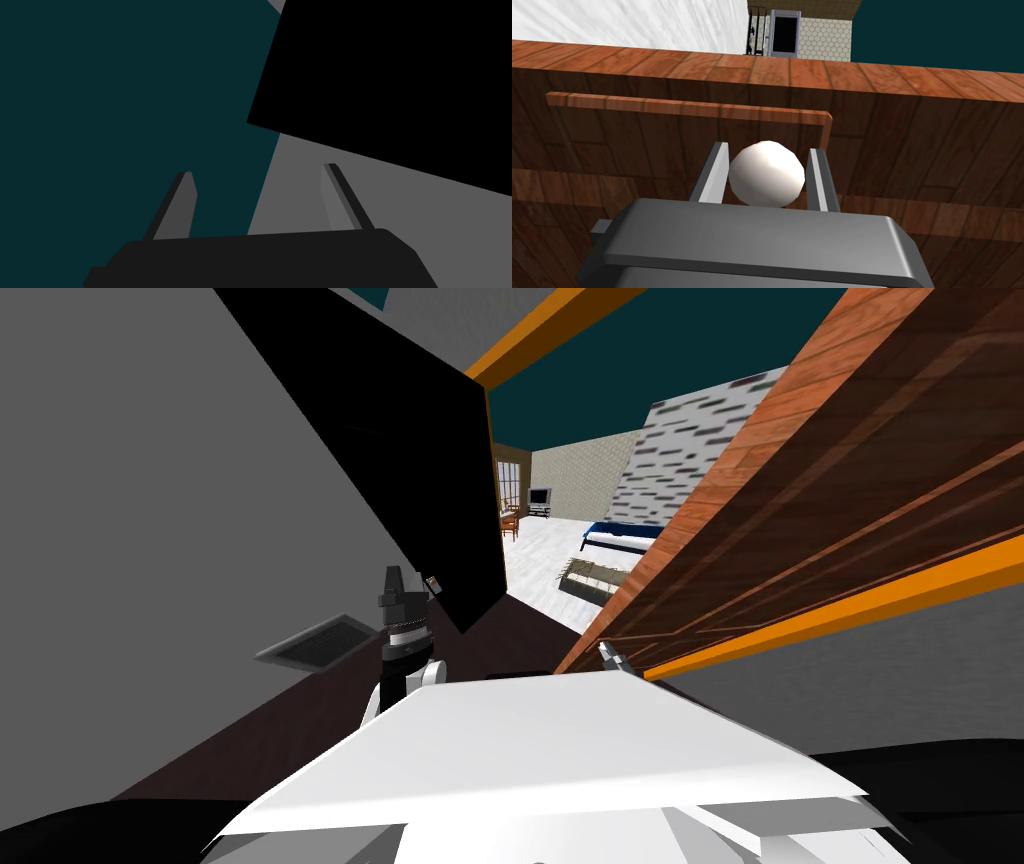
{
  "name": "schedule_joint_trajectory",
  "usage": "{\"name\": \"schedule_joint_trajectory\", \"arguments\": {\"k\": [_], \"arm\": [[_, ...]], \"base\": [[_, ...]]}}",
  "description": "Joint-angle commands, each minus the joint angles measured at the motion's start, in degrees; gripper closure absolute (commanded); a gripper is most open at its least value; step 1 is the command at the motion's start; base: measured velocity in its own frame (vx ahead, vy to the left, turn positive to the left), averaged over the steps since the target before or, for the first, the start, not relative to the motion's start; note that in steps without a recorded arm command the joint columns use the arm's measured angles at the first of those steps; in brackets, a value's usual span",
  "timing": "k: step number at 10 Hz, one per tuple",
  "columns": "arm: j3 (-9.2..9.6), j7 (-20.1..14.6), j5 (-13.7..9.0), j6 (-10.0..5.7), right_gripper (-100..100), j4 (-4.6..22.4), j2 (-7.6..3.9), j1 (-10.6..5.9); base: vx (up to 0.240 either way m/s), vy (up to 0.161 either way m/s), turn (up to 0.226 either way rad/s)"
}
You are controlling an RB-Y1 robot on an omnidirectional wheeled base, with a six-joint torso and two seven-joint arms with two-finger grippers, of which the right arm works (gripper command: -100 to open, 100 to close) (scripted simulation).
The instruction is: Pull the door open
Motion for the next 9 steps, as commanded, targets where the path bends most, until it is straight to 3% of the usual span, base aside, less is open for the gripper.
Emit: {"name": "schedule_joint_trajectory", "arguments": {"k": [1, 4, 5, 8, 9], "arm": [[0.43, -0.43, 0.1, -1.03, 100, 0.53, -0.38, 0.08], [1.04, -1.04, 0.23, -2.35, 100, 1.43, -0.96, 0.01], [1.02, -0.85, 0.26, -1.92, 100, 1.14, -0.79, 0.07], [-0.05, -2.11, 2.71, -0.77, 100, 4.04, 0.25, -3.78], [-0.23, -2.28, 3.05, -0.61, 100, 4.45, 0.39, -4.35]], "base": [[-0.184, -0.077, 0.143], [-0.197, -0.044, 0.119], [-0.082, -0.02, 0.018], [-0.174, -0.03, 0.082], [-0.18, -0.064, 0.06]]}}
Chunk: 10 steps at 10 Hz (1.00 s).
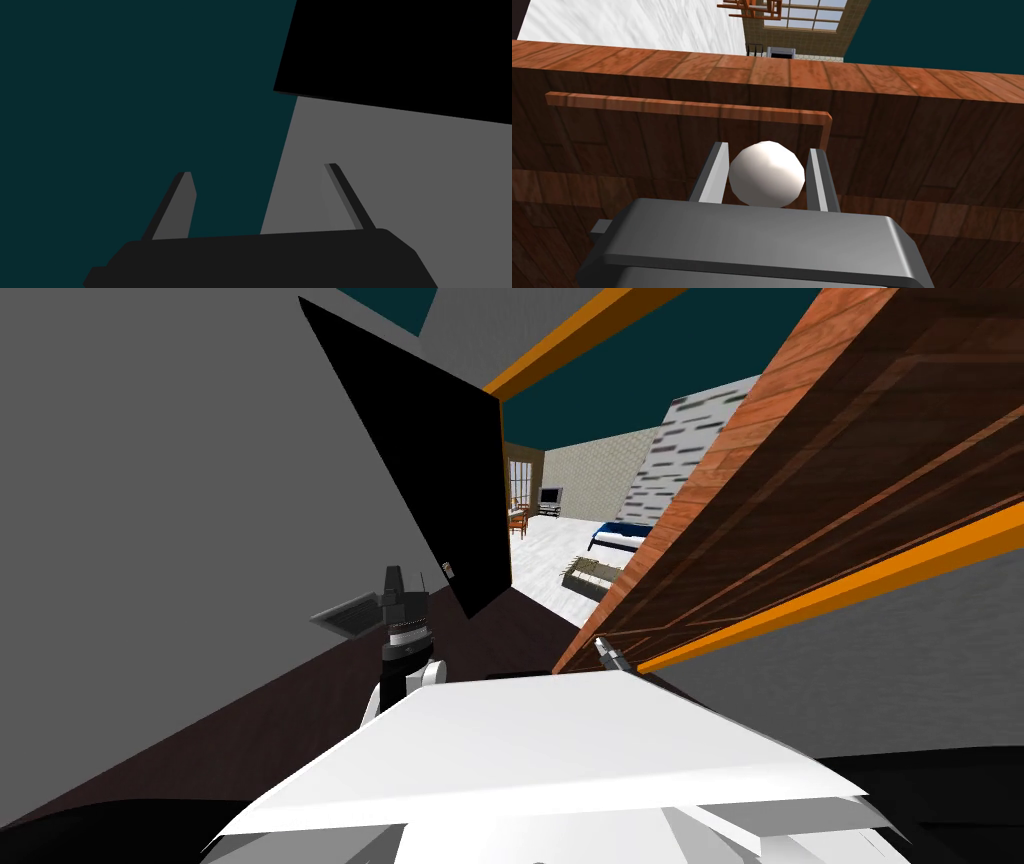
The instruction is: Pull the door open
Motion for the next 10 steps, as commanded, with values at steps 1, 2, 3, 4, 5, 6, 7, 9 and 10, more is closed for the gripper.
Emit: {"name": "schedule_joint_trajectory", "arguments": {"k": [1, 2, 3, 4, 5, 6, 7, 9, 10], "arm": [[-0.42, -0.62, 1.07, 0.34, 100, 1.6, 0.45, -1.63], [-0.61, -0.81, 1.45, 0.52, 100, 2.04, 0.61, -2.26], [-1.0, -1.21, 2.22, 0.89, 100, 2.95, 0.93, -3.54], [-1.41, -1.62, 3.04, 1.27, 100, 3.9, 1.27, -4.88], [-1.62, -1.83, 3.45, 1.47, 100, 4.38, 1.44, -5.55], [-2.26, -2.47, 4.7, 2.06, 100, 5.85, 1.96, -7.62], [-2.47, -2.68, 5.12, 2.26, 100, 6.34, 2.13, -8.31], [-3.09, -3.31, 6.36, 2.84, 100, 7.78, 2.64, -10.35], [-3.5, -3.72, 7.16, 3.22, 100, 8.72, 2.97, -11.66]], "base": [[-0.173, -0.048, 0.05], [-0.148, -0.028, 0.04], [-0.146, -0.031, 0.055], [-0.177, -0.041, 0.072], [-0.162, -0.049, 0.064], [-0.198, -0.041, 0.104], [-0.202, -0.045, 0.063], [-0.138, -0.056, 0.046], [-0.151, -0.061, 0.079]]}}
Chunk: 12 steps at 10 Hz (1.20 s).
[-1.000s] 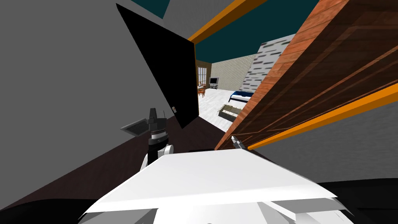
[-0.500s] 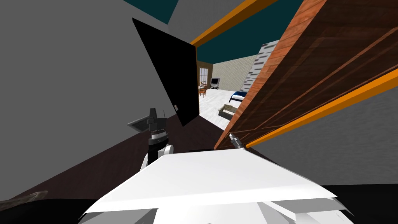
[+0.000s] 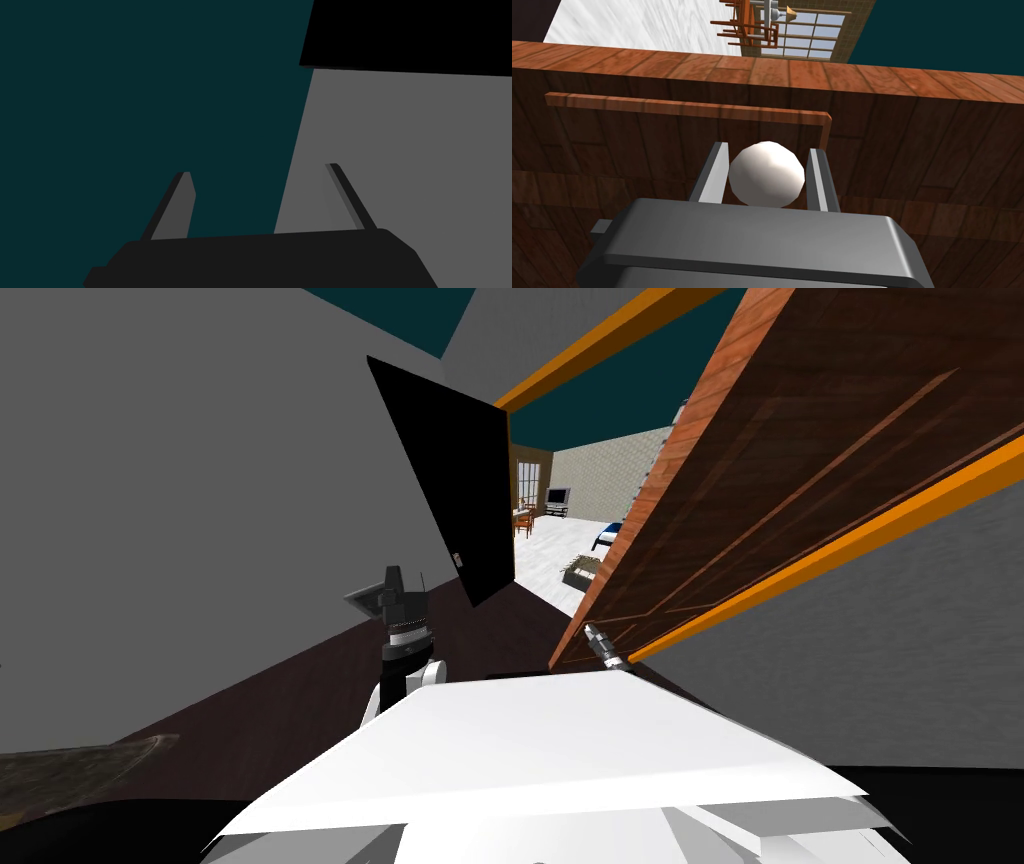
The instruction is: Pull the door open
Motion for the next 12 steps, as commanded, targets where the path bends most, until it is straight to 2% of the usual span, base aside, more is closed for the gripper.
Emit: {"name": "schedule_joint_trajectory", "arguments": {"k": [1, 2, 6, 7, 8, 9, 10, 12], "arm": [[-0.3, -0.43, 0.5, -0.37, 100, 1.92, 0.23, -1.46], [-0.87, -1.01, 1.62, 0.16, 100, 3.23, 0.69, -3.31], [-1.92, -2.07, 3.71, 1.15, 100, 5.68, 1.55, -6.75], [-2.04, -2.19, 3.95, 1.26, 100, 5.95, 1.65, -7.14], [-2.43, -2.58, 4.71, 1.62, 100, 6.85, 1.97, -8.41], [-2.05, -2.28, 4.4, 1.3, 100, 6.87, 2.08, -7.94], [-1.43, -2.94, 4.64, -0.31, 100, 7.25, 1.39, -7.12], [-1.0, -3.39, 4.72, -1.6, 100, 7.41, 0.78, -6.43]], "base": [[-0.122, -0.033, 0.047], [-0.159, -0.042, 0.066], [-0.173, -0.052, 0.053], [-0.142, -0.026, 0.018], [-0.135, -0.059, 0.036], [-0.063, -0.029, 0.029], [-0.101, -0.037, 0.125], [-0.144, -0.076, 0.107]]}}
